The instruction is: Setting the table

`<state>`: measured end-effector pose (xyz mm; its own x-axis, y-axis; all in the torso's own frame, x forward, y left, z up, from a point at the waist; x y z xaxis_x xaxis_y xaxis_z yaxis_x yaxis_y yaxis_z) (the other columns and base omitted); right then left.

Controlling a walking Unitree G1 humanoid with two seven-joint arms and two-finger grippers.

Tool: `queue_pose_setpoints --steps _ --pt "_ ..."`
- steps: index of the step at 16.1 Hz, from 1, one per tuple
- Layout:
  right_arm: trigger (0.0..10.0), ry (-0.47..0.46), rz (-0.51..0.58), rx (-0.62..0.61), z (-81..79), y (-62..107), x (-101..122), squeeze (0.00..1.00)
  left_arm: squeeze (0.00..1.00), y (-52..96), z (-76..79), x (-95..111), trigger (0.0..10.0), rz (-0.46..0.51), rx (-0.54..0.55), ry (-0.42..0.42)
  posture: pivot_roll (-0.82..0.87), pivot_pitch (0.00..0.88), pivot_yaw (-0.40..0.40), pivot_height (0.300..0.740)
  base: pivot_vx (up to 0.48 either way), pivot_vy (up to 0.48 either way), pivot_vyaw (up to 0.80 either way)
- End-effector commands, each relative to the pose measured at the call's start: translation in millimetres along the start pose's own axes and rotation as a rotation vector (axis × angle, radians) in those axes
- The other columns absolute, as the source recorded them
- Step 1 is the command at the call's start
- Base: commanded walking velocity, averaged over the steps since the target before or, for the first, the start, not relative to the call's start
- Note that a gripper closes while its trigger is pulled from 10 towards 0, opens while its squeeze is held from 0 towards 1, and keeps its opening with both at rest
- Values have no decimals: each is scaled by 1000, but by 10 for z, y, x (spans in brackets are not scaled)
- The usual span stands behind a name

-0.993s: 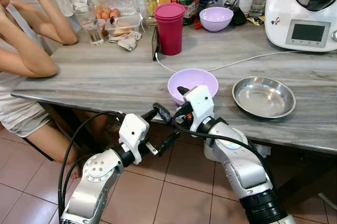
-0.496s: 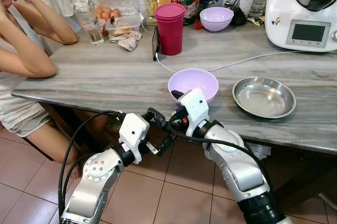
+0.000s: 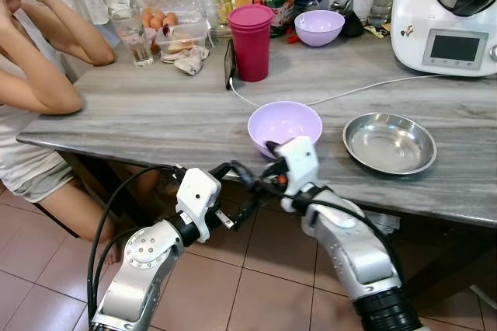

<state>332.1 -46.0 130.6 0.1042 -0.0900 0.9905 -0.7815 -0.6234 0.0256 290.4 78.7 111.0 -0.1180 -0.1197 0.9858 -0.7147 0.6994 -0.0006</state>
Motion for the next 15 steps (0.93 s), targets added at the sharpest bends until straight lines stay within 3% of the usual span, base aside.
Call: queue_pose_setpoints --steps 1,3,7,13,14,15 --pt "10000 -37 -15 -23 62 -9 -48 1000 0 10 -26 -11 10000 -10 4 -12 -239 75 120 740 0 0 0" --pt "10000 -67 -26 -47 124 -38 -101 1000 0 -1 -8 -10 10000 -10 -2 -10 -240 76 122 740 0 0 0" --pt "10000 -54 -35 -34 89 -109 -114 1000 0 9 -16 -14 10000 -12 -1 -10 -231 80 120 740 0 0 0" --pt "10000 29 54 -30 29 -193 144 984 0 38 -52 -12 10000 -14 16 -19 -218 70 119 740 0 0 0" --pt "10000 43 68 -40 39 -193 185 847 0 38 -55 -11 10000 -14 17 -20 -217 70 120 740 0 0 0" --pt "10000 69 86 -54 56 -188 246 0 0 38 -60 -10 10000 -15 17 -22 -217 70 120 740 0 0 0"
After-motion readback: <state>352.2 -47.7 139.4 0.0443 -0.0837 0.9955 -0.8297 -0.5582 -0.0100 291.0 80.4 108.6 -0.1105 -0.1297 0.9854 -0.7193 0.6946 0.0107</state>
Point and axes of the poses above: a point about 5 cm out from each wrist's last joint towards the gripper, its own y axis pointing back from the gripper into the wrist, its own x axis along the axis of the wrist's last joint, z = x × y, the point moved 4 cm from there along -y, pointing out of the wrist towards the gripper, and after that the axes turned 6 degrees about -y, right-handed, at the moved point
